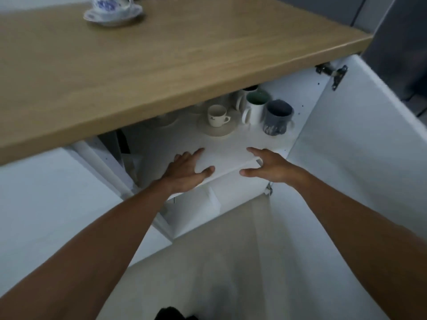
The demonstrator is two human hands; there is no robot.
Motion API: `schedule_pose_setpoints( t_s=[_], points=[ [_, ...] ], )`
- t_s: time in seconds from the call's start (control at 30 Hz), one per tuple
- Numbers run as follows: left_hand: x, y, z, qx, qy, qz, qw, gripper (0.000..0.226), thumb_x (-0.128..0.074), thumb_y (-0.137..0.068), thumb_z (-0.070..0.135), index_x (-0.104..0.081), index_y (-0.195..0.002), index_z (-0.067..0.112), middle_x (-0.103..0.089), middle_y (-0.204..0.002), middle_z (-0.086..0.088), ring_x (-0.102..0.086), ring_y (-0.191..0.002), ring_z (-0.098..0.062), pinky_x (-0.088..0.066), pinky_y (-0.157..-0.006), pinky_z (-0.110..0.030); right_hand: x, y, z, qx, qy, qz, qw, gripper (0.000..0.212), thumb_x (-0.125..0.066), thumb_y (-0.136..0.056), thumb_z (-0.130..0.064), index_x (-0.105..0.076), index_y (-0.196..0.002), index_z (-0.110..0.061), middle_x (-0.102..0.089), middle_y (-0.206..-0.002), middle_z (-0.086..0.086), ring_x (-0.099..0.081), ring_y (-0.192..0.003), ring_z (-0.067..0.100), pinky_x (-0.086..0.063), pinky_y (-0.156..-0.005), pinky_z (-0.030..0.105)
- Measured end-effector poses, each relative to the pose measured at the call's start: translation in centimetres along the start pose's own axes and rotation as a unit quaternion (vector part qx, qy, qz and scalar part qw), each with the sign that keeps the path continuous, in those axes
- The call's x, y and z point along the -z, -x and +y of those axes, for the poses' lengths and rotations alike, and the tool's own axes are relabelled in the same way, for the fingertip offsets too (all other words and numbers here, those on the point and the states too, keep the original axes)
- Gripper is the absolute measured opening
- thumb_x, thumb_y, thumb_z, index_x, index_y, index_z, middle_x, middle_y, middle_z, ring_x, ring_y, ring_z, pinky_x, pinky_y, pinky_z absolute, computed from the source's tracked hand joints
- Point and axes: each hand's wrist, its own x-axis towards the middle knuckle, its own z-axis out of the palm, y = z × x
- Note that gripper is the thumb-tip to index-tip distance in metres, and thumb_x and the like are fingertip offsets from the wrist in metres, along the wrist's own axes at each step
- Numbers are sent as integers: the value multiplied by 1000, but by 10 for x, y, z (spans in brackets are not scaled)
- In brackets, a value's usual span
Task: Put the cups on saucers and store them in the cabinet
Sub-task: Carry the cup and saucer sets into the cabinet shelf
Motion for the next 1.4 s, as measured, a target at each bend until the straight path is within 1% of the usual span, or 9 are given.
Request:
schedule_pose_setpoints(
  t_s=[0.33, 0.47, 0.63, 0.73, 0.83, 0.97, 1.2, 1.33, 1.4],
  points=[
    [86, 179, 61, -63, 93, 19, 993, 90, -32, -78, 85, -23, -152, 32, -32, -154, 3, -21, -146, -24, -27, -115, -51, 81, 172, -81, 0, 2, -43, 999, 96, -75, -75, -60, -27, -154, -36, -20, -165, -3, -23, -150, 19, -28, -117, 38],
    [134, 205, 70, -81, 90, 48, 992, 88, -32, -81, 81, -24, -153, 30, -29, -157, 3, -15, -150, -20, -24, -118, -50, 114, 203, -122, 42, 11, -30, 999, 90, -75, -79, -54, -31, -154, -31, -27, -162, -4, -29, -146, 18, -36, -104, 29],
    [200, 206, 67, -75, 84, 111, 987, 87, -34, -80, 77, -26, -152, 30, -30, -159, -1, -15, -149, -24, -15, -121, -45, 147, 200, -178, 88, 24, -13, 996, 91, -75, -80, -52, -29, -155, -30, -29, -161, -1, -31, -146, 18, -31, -112, 32],
    [233, 192, 49, -57, 63, 137, 987, 91, -31, -78, 77, -29, -152, 24, -37, -155, -5, -22, -145, -25, -14, -121, -39, 157, 178, -213, 109, 50, -10, 993, 92, -74, -80, -55, -28, -156, -32, -29, -161, -1, -37, -141, 20, -37, -106, 33],
    [263, 163, 24, -45, 44, 168, 984, 92, -31, -78, 76, -33, -151, 20, -43, -150, -7, -31, -140, -24, -17, -120, -36, 160, 143, -244, 113, 45, -19, 992, 93, -76, -79, -54, -27, -155, -35, -25, -162, -4, -54, -107, 7, -45, -81, 24],
    [299, 107, -22, -6, 74, 165, 984, 94, -32, -74, 80, -32, -151, 25, -44, -150, -7, -35, -140, -26, -23, -118, -40, 161, 80, -285, 133, 65, -18, 989, 92, -76, -79, -53, -29, -155, -31, -26, -163, -2, -32, -145, 17, -30, -103, 25],
    [354, 27, -84, 36, 120, 133, 983, 96, -37, -72, 78, -27, -153, 28, -49, -145, -5, -36, -138, -26, -23, -115, -37, 158, -45, -358, 126, 87, -28, 988, 91, -79, -80, -44, -32, -155, -25, -31, -161, 4, -32, -146, 19, -28, -111, 27],
    [372, -24, -111, 47, 131, 141, 980, 78, -54, -88, 58, -28, -152, 22, -54, -139, -9, -42, -134, -26, -23, -115, -36, 148, -111, -380, 111, 91, -44, 989, 92, -80, -78, -46, -31, -155, -27, -34, -159, 6, -32, -146, 20, -30, -117, 33],
    [376, -50, -124, 55, 160, 130, 977, 89, -48, -78, 69, -30, -152, 23, -57, -132, -8, -48, -128, -27, -28, -115, -39, 142, -142, -389, 109, 86, -49, 989, 93, -81, -76, -45, -33, -154, -28, -40, -155, 7, -38, -142, 21, -34, -116, 36]
  ],
)
